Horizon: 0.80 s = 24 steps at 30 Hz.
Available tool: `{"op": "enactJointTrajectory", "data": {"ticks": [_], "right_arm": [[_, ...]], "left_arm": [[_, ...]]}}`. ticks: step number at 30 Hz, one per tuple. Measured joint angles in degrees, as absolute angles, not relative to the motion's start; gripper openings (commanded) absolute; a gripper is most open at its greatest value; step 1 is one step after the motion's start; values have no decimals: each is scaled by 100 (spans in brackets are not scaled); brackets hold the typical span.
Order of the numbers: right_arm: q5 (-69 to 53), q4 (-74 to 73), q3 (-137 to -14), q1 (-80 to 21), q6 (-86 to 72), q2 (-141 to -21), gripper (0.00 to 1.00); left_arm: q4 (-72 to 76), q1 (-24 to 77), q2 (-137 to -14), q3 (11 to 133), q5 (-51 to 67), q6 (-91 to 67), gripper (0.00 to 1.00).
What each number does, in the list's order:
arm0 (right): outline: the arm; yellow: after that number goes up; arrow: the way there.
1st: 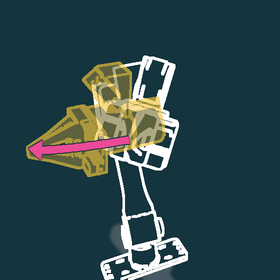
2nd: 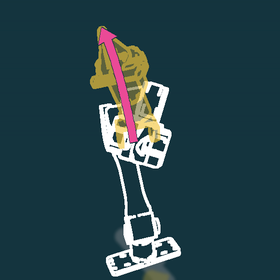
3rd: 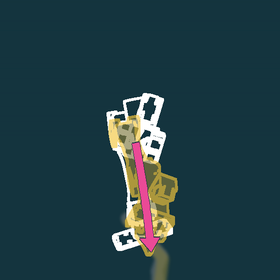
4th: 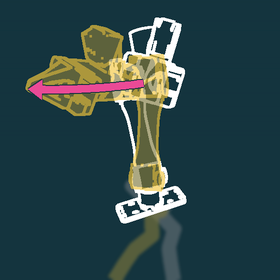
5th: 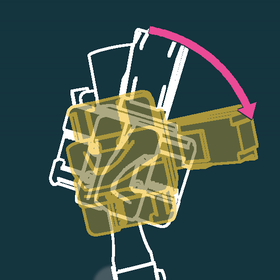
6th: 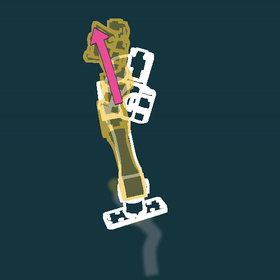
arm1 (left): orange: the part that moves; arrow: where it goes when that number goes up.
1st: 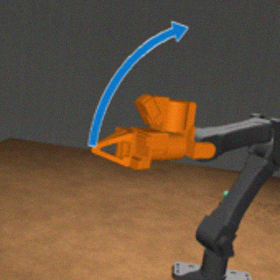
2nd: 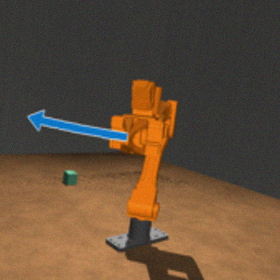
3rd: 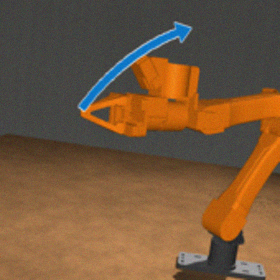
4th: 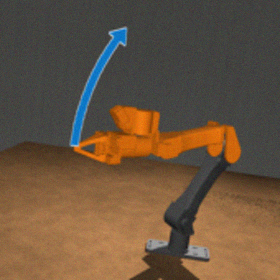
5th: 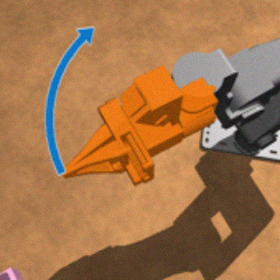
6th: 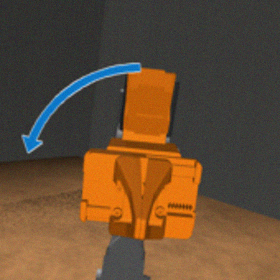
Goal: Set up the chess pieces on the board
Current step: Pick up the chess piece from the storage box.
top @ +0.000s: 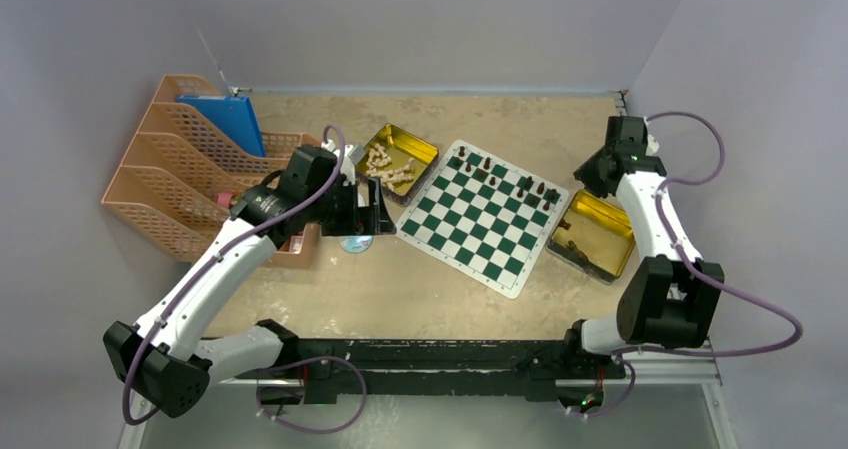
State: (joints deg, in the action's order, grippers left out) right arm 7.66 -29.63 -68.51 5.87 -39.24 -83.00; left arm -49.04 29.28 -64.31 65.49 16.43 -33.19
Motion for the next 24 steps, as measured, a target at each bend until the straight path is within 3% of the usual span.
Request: {"op": "enactJointTrajectory", "data": {"ticks": [12,24], "right_arm": [[1094,-3006,-5607,1476,-5690,-7651,34],[351,-2397,-4687,1514,-6971,-7942,33]], "left_arm": [[-5037,2928,-6222,6549,1647,-3319,89],[-5144,2928,-6082,6545,1647,-3319,89]]}}
